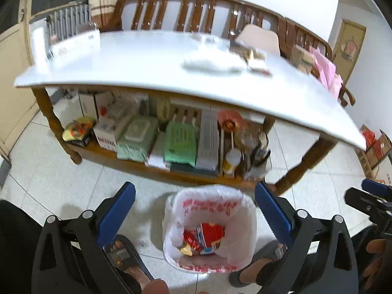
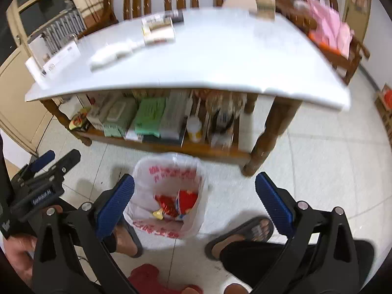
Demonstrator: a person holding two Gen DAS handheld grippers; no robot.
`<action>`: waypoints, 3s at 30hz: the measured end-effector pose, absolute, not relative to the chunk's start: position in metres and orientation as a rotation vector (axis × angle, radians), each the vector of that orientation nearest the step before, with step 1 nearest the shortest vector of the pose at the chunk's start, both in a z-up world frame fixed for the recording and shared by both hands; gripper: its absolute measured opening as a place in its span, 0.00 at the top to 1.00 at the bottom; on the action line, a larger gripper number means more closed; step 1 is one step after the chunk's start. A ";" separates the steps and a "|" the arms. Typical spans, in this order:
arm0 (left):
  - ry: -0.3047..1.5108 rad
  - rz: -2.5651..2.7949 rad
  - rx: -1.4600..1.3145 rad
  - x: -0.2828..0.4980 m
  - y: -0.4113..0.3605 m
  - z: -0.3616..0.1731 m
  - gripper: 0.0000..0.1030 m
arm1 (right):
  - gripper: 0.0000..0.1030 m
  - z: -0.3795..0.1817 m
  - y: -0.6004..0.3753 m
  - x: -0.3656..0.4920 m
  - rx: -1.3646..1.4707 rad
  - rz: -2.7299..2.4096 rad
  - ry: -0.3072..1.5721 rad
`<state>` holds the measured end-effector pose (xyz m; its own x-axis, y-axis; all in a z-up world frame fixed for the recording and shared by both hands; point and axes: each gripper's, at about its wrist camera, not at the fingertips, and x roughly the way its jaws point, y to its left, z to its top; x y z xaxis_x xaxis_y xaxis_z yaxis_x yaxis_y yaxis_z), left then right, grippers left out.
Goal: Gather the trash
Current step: 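Raise both open tools from the bag back up to the table, then reach the left tool to the white tissue while the right tool reaches the yellow card box, then grasp the white tissue with the left tool while the right tool grasps the yellow card box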
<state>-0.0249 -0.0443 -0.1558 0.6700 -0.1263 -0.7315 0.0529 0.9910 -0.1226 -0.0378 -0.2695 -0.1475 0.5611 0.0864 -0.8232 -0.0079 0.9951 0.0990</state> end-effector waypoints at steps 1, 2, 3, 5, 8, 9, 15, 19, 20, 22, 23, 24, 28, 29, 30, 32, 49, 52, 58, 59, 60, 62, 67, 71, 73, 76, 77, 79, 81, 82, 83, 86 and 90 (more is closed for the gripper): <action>0.826 -0.099 -0.095 -0.022 -0.042 -0.145 0.08 | 0.07 -0.135 -0.271 -0.037 0.089 0.063 0.958; 0.823 -0.100 -0.099 -0.019 -0.040 -0.138 0.08 | 0.07 -0.124 -0.272 -0.036 0.089 0.070 0.943; 0.816 -0.095 -0.106 -0.015 -0.038 -0.129 0.08 | 0.07 -0.114 -0.273 -0.033 0.086 0.072 0.927; 0.804 -0.086 -0.108 -0.009 -0.033 -0.112 0.08 | 0.07 -0.097 -0.276 -0.028 0.083 0.066 0.900; 0.777 -0.077 -0.126 0.005 -0.026 -0.083 0.08 | 0.07 -0.070 -0.279 -0.016 0.071 0.065 0.862; 0.771 -0.077 -0.123 0.009 -0.024 -0.076 0.08 | 0.07 -0.064 -0.281 -0.013 0.066 0.064 0.851; 0.742 -0.083 -0.099 0.037 -0.025 -0.038 0.08 | 0.07 -0.027 -0.279 0.018 0.052 0.089 0.813; 0.748 -0.114 -0.080 0.057 -0.030 -0.028 0.08 | 0.07 -0.010 -0.270 0.044 0.029 0.120 0.813; 0.751 -0.124 -0.067 0.061 -0.035 -0.028 0.08 | 0.07 -0.008 -0.268 0.051 0.029 0.125 0.814; 0.768 -0.153 -0.041 0.070 -0.045 -0.033 0.08 | 0.07 -0.004 -0.264 0.069 0.027 0.149 0.832; 0.771 -0.162 -0.035 0.073 -0.047 -0.034 0.08 | 0.07 -0.002 -0.263 0.080 0.033 0.150 0.837; 0.781 -0.168 -0.015 0.078 -0.052 -0.039 0.08 | 0.06 0.000 -0.262 0.086 0.030 0.151 0.841; 0.808 -0.167 0.002 0.094 -0.061 -0.058 0.08 | 0.07 -0.003 -0.252 0.129 0.001 0.162 0.882; 0.813 -0.166 0.007 0.098 -0.062 -0.062 0.08 | 0.06 -0.006 -0.250 0.140 -0.003 0.171 0.897; 0.820 -0.167 0.013 0.103 -0.064 -0.068 0.08 | 0.06 -0.010 -0.248 0.151 -0.005 0.170 0.911; 0.830 -0.167 0.022 0.110 -0.067 -0.077 0.08 | 0.06 -0.018 -0.240 0.170 -0.023 0.177 0.937; 0.884 -0.177 0.014 0.161 -0.074 -0.120 0.08 | 0.06 -0.099 -0.202 0.269 -0.107 0.177 1.114; 0.892 -0.177 0.012 0.165 -0.074 -0.125 0.08 | 0.06 -0.111 -0.204 0.277 -0.093 0.175 1.138; 0.897 -0.179 0.004 0.168 -0.076 -0.132 0.08 | 0.06 -0.128 -0.201 0.288 -0.081 0.185 1.177; 0.895 -0.181 0.004 0.169 -0.076 -0.132 0.08 | 0.06 -0.130 -0.200 0.289 -0.082 0.187 1.181; 0.894 -0.183 0.006 0.169 -0.077 -0.132 0.08 | 0.06 -0.131 -0.199 0.289 -0.086 0.187 1.181; 0.892 -0.185 0.002 0.170 -0.077 -0.132 0.08 | 0.06 -0.133 -0.197 0.290 -0.095 0.187 1.181; 0.885 -0.192 -0.010 0.168 -0.076 -0.132 0.08 | 0.13 -0.139 -0.200 0.293 -0.084 0.179 1.194; 0.874 -0.197 0.001 0.167 -0.078 -0.132 0.19 | 0.24 -0.142 -0.201 0.295 -0.099 0.163 1.186; 0.867 -0.198 -0.007 0.166 -0.077 -0.130 0.34 | 0.34 -0.140 -0.201 0.295 -0.104 0.149 1.179; 0.867 -0.210 -0.028 0.166 -0.076 -0.128 0.49 | 0.42 -0.139 -0.204 0.294 -0.096 0.150 1.176; 0.867 -0.212 -0.033 0.166 -0.077 -0.128 0.53 | 0.42 -0.139 -0.204 0.294 -0.103 0.154 1.175; 0.863 -0.215 -0.043 0.165 -0.076 -0.128 0.63 | 0.43 -0.139 -0.204 0.293 -0.103 0.155 1.172; 0.866 -0.234 -0.070 0.165 -0.074 -0.128 0.72 | 0.43 -0.139 -0.205 0.292 -0.099 0.153 1.171; 0.869 -0.240 -0.075 0.165 -0.073 -0.128 0.75 | 0.43 -0.139 -0.207 0.292 -0.094 0.145 1.170; 0.868 -0.243 -0.074 0.165 -0.073 -0.128 0.77 | 0.43 -0.139 -0.208 0.291 -0.089 0.141 1.169; 0.867 -0.236 -0.067 0.164 -0.073 -0.127 0.79 | 0.43 -0.138 -0.210 0.289 -0.080 0.127 1.165; 0.871 -0.223 -0.060 0.164 -0.072 -0.125 0.81 | 0.43 -0.138 -0.217 0.285 -0.063 0.130 1.162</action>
<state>0.1636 -0.0724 -0.1251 0.6222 -0.2184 -0.7518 0.1695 0.9751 -0.1429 0.2848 -0.2167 -0.1377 0.3912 0.0696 -0.9177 -0.1349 0.9907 0.0177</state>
